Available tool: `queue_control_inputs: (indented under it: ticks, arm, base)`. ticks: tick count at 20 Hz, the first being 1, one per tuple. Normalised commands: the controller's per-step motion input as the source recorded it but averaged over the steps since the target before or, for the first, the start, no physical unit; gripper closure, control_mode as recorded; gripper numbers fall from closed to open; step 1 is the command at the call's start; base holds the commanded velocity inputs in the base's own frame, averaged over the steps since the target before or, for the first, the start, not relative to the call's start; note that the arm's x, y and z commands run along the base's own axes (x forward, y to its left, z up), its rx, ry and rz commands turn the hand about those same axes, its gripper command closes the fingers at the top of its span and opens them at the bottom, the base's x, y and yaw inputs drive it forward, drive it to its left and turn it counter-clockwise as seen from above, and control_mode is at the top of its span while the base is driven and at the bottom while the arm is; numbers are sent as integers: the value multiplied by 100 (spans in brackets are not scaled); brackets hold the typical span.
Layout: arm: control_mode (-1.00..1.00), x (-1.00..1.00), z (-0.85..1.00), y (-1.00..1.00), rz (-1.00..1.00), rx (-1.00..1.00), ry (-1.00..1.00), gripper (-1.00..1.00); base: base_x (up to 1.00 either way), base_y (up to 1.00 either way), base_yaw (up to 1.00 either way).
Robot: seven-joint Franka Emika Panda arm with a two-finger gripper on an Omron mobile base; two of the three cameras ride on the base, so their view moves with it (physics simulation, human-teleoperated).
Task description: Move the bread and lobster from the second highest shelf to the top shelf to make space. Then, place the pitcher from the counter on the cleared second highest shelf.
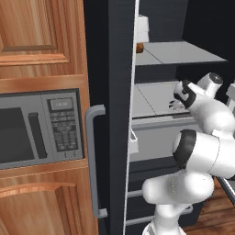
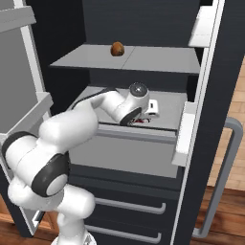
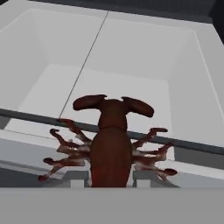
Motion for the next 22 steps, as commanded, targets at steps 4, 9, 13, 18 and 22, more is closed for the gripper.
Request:
queue_control_inputs:
  ticks: [4,9,13,18,22]
  arm:
    - [-100,-96,50,33,0,-3,-1,100]
    - [-100,-92,65,20,-4,-4,-11,100]
    - [-100,-76,69,9,-4,-4,-22,100]
    - [-100,-56,71,3,-2,0,-20,100]
    - [-100,-21,72,0,-1,0,-18,100]
  base:
    - [0,0,0]
    - [0,0,0]
    - [0,0,0]
    - [0,0,0]
    - [0,0,0]
